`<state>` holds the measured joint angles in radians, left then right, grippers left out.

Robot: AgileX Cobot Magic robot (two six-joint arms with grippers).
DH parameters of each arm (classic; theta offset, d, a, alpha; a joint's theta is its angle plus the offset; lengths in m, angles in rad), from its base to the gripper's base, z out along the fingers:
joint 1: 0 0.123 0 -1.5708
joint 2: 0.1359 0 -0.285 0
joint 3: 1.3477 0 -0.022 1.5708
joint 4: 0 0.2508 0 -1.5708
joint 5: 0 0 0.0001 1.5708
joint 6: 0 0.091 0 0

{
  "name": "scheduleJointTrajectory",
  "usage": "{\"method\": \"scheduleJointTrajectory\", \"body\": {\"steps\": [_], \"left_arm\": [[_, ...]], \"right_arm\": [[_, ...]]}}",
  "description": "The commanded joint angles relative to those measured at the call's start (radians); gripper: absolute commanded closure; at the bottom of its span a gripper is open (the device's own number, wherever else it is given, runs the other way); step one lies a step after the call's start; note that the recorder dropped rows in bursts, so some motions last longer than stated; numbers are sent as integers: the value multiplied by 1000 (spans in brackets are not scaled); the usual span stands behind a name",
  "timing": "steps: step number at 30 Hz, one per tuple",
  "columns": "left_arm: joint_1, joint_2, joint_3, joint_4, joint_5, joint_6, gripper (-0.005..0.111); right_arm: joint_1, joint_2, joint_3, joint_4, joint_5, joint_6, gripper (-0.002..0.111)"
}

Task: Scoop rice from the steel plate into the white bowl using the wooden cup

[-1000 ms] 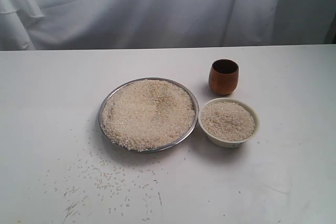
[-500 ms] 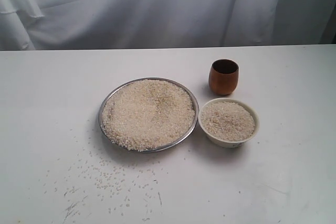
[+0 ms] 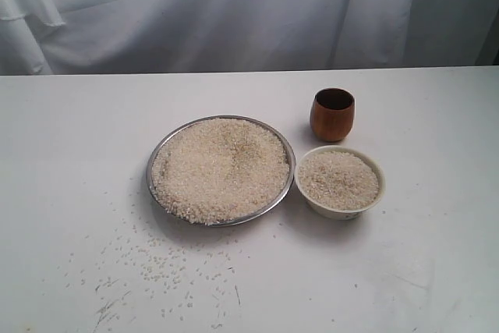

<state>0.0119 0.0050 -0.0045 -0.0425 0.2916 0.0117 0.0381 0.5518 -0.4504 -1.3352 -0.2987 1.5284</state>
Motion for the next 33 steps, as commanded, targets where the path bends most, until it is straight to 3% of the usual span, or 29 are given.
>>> {"method": "scheduleJointTrajectory", "body": {"steps": [1, 4, 14, 20, 29, 33], "left_arm": [[-2, -5, 5, -1, -6, -3, 107], [-2, -5, 5, -1, -6, -3, 107], [-2, -5, 5, -1, -6, -3, 107], [-2, -5, 5, -1, -6, -3, 107], [-2, -5, 5, -1, -6, -3, 107], [-2, -5, 5, -1, -6, -3, 107]], "right_arm": [[4, -5, 84, 748, -21, -794, 108], [4, -27, 143, 942, 30, -1052, 108], [4, -259, 343, 1172, 329, -1206, 108], [4, -379, 389, 1292, 417, -1464, 108], [4, -448, 450, 1325, 435, -1477, 108], [4, -497, 450, 1347, 547, -1469, 108]]}}
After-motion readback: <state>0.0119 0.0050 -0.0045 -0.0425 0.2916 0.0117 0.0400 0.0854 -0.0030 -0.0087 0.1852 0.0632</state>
